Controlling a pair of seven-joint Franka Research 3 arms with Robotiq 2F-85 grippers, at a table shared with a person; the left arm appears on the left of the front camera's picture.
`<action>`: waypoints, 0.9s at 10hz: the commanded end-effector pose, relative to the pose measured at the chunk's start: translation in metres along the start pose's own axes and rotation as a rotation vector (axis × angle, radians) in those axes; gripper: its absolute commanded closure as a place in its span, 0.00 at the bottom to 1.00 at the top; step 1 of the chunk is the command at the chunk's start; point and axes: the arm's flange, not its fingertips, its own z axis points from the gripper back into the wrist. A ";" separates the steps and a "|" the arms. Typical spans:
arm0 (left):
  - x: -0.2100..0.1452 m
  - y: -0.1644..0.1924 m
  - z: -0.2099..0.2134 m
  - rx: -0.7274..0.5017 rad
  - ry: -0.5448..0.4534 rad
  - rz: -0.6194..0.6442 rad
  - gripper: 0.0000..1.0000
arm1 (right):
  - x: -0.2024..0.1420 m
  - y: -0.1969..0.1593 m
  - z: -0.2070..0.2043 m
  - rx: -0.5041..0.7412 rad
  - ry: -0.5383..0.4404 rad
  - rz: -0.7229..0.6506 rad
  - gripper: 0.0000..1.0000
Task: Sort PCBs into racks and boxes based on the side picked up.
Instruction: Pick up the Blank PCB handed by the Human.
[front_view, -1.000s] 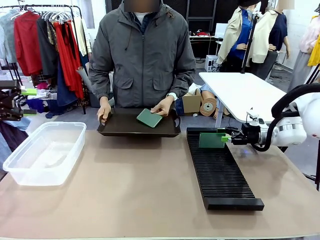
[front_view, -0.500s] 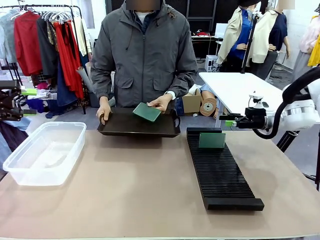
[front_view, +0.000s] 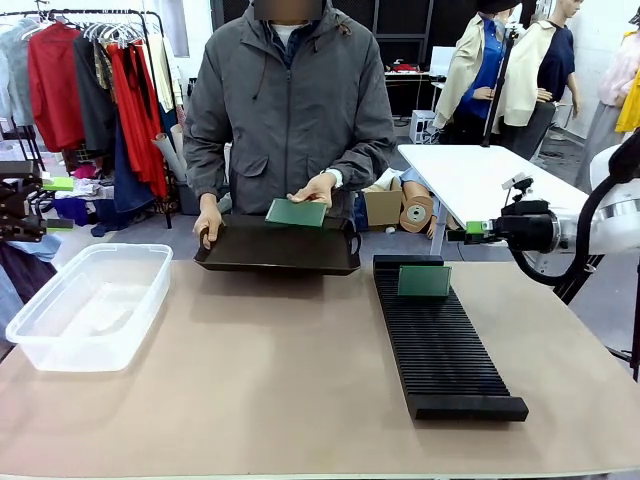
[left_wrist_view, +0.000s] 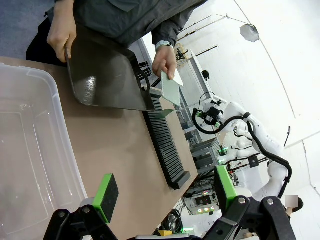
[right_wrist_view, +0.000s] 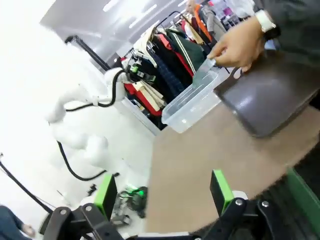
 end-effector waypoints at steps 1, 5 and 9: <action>0.001 -0.002 0.001 0.001 0.007 0.003 0.00 | 0.004 0.031 -0.011 -0.023 0.003 -0.171 0.00; 0.001 -0.002 0.001 0.001 0.007 0.003 0.00 | 0.010 0.078 -0.019 -0.053 0.036 -0.421 0.00; 0.001 -0.002 0.001 0.001 0.007 0.003 0.00 | 0.014 0.081 -0.018 -0.036 0.023 -0.429 0.00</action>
